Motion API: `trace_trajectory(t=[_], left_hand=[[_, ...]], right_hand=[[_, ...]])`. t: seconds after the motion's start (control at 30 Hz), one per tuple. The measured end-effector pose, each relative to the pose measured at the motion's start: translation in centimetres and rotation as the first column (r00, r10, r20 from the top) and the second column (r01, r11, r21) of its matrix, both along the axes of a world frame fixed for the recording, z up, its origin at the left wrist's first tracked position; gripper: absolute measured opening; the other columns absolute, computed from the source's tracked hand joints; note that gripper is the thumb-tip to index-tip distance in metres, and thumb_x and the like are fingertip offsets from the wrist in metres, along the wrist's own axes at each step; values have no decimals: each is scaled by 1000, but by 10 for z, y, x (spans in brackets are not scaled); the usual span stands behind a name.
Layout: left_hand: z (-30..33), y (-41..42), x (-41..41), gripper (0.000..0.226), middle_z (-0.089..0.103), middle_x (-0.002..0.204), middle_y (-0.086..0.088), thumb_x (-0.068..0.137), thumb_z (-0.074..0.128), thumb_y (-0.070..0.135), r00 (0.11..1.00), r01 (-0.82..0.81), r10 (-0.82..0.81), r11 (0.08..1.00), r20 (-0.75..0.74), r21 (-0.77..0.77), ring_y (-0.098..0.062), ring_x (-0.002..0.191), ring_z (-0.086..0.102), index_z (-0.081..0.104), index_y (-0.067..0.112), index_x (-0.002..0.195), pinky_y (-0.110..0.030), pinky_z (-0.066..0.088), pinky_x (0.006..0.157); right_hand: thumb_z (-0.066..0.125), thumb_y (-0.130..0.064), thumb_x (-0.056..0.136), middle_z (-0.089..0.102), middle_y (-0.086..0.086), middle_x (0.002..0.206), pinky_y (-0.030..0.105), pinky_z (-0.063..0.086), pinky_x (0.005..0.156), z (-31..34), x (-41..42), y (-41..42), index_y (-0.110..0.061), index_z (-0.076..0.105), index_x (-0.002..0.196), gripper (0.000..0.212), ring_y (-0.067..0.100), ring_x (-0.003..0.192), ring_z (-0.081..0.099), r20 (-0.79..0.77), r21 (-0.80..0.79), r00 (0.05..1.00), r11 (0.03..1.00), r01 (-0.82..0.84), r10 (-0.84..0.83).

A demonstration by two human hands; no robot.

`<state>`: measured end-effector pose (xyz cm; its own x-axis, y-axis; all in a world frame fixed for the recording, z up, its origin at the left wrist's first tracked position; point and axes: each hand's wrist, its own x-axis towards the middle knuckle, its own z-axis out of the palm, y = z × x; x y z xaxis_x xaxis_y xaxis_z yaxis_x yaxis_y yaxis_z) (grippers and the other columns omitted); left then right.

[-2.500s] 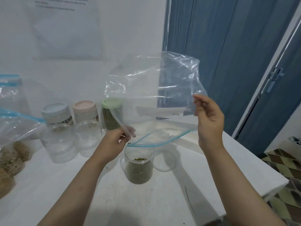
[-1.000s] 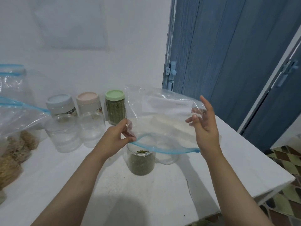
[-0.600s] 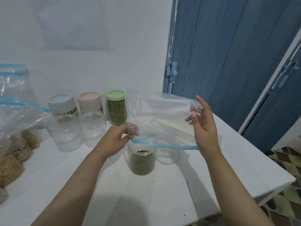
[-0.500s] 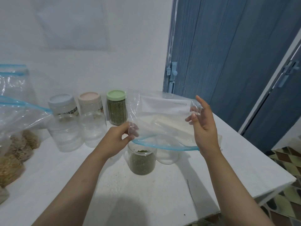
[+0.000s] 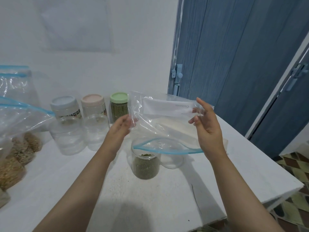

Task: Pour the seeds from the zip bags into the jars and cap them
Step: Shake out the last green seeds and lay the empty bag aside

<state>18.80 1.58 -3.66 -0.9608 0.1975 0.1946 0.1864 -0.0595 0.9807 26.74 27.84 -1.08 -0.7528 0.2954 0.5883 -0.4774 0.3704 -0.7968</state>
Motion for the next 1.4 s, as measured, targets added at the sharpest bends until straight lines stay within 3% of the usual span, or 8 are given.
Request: trace_trajectory(t=[0.27,0.4,0.6,0.77,0.87,1.0,1.27,1.4], left_hand=[[42,4,-35,57,75,110,-1,89,49,58,964,57,-144,934,224,352,-16,90,71,58,15,125,-34,53,82],[50,-1,-41,7,74,114,-5,99,54,8,992,0,-41,949,121,317,-16,89,69,58,14,101,-37,54,83],[47,-16,-19,36,63,135,-7,92,35,-14,995,94,-93,914,-22,395,-17,87,72,40,18,77,-28,57,68],[45,-37,-16,15,60,139,-10,83,65,21,967,172,-254,733,30,659,-13,100,66,57,22,96,-29,54,83],[60,-46,-19,51,71,121,-1,70,79,53,984,101,-167,815,64,571,-14,97,69,59,24,106,-29,55,79],[80,-41,-18,35,72,87,10,83,69,36,994,-105,108,920,12,379,-6,75,68,57,28,115,-22,50,65],[79,-48,-7,32,59,93,2,97,59,5,872,-310,325,945,-368,99,0,74,61,60,22,124,-13,49,81],[71,-56,0,28,69,100,12,95,64,8,855,-330,344,938,-387,104,-8,78,63,67,29,112,-18,50,82]], right_hand=[[44,1,103,65,-13,104,38,48,103,12,9,1,-60,46,133,68,20,90,63,76,135,990,982,-131,121],[43,1,102,63,-12,106,38,48,101,19,7,7,-54,42,139,66,20,90,64,89,154,988,978,-137,125],[54,5,97,54,-5,118,15,47,90,27,0,10,-47,34,146,74,16,97,69,90,43,991,994,-99,95],[51,4,98,58,-17,107,24,45,101,31,-7,4,-54,34,145,76,18,94,68,96,128,990,985,-117,105],[48,9,95,63,-23,104,19,44,100,37,-9,0,-47,38,145,76,15,95,67,71,173,990,975,-136,125],[52,9,93,60,-38,108,5,41,89,45,-8,-11,-38,46,140,66,-3,100,61,29,244,994,964,-107,103],[60,-13,98,62,-17,122,1,41,81,48,-19,-22,-27,61,129,34,-7,106,59,3,169,999,984,-54,54],[62,-17,97,57,-31,110,-2,38,78,39,-23,-29,-36,49,136,46,-18,101,53,60,119,998,993,21,-28]])
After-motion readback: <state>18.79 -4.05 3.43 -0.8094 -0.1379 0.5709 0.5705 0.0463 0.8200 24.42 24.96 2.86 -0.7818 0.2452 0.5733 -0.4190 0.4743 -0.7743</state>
